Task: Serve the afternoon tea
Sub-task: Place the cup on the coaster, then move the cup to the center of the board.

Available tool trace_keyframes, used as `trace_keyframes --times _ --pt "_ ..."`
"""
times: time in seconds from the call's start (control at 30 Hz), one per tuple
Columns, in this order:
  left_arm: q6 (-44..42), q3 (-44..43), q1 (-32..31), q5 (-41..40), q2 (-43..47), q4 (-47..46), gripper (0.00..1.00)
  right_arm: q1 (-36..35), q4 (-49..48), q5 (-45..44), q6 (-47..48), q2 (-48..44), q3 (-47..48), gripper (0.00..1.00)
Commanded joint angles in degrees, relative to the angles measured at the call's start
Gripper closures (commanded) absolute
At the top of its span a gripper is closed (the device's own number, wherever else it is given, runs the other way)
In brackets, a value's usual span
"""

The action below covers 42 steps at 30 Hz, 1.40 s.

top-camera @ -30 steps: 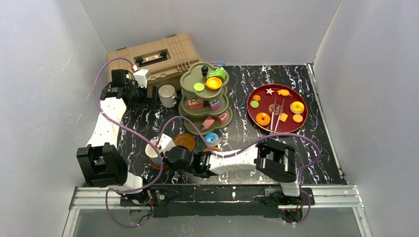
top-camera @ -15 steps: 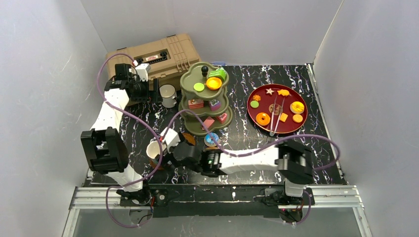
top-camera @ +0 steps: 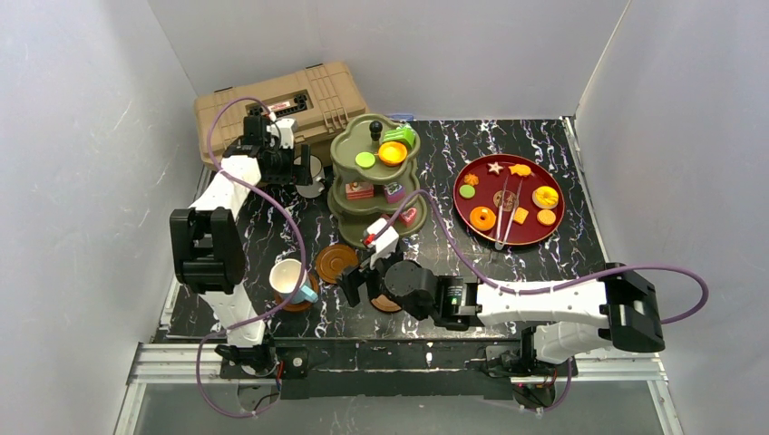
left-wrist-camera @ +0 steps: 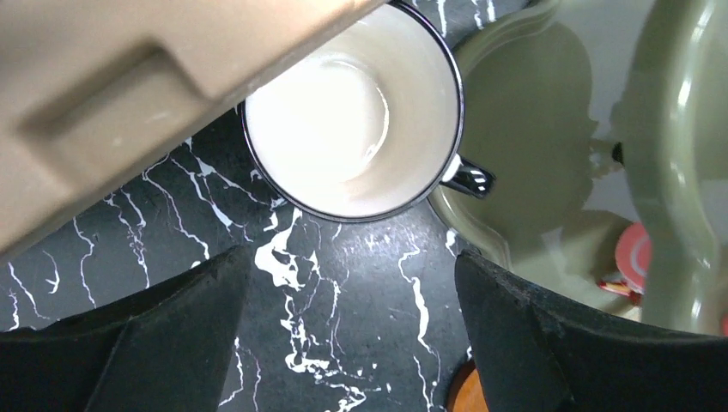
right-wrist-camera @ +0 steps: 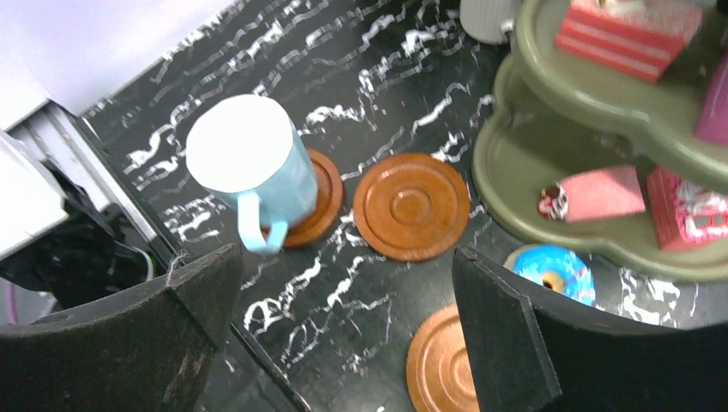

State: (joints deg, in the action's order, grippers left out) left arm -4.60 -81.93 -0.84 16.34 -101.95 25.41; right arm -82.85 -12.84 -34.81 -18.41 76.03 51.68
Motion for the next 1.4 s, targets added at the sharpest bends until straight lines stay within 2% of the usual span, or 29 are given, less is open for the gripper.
trace_keyframes --times 0.0,0.3,0.43,0.53,0.87,1.07,1.13,1.27,1.37 --pt "0.71 -2.02 -0.86 -4.56 -0.96 -3.24 0.14 0.06 0.82 -3.16 -3.38 -1.90 -2.34 0.02" --pt "4.15 -1.97 -1.42 -6.53 -2.59 -5.73 0.15 0.01 0.01 -2.24 -6.36 -2.07 -4.95 0.02" --pt "4.16 3.86 -2.14 -10.81 -1.00 -12.31 0.16 -0.02 -0.22 -2.21 -6.81 -2.19 -5.56 0.02" --pt "3.96 5.17 -2.58 -12.12 -1.68 -14.85 0.16 0.04 -0.68 -2.13 -7.21 -1.97 -6.10 0.02" --pt "3.39 0.78 -2.60 -11.77 -6.06 -14.04 0.14 -0.03 -1.83 -1.82 -8.91 -1.20 -7.29 0.02" --pt "4.00 2.87 -2.63 -12.06 -6.01 -14.94 0.18 -0.03 -2.01 -1.45 -9.50 -1.32 -7.79 0.02" --pt "4.16 4.42 -2.58 -11.49 -4.48 -15.24 0.20 -0.03 -2.10 -0.97 -10.05 -1.32 -8.07 0.01" --pt "3.88 10.70 -2.57 -5.05 2.46 -17.77 0.22 -0.02 -2.50 -0.33 -10.97 -0.99 -8.88 0.02" --pt "-1.31 10.61 -2.72 0.87 3.86 -14.88 0.23 -0.03 -3.39 -0.01 -11.11 -0.61 -9.01 0.02"
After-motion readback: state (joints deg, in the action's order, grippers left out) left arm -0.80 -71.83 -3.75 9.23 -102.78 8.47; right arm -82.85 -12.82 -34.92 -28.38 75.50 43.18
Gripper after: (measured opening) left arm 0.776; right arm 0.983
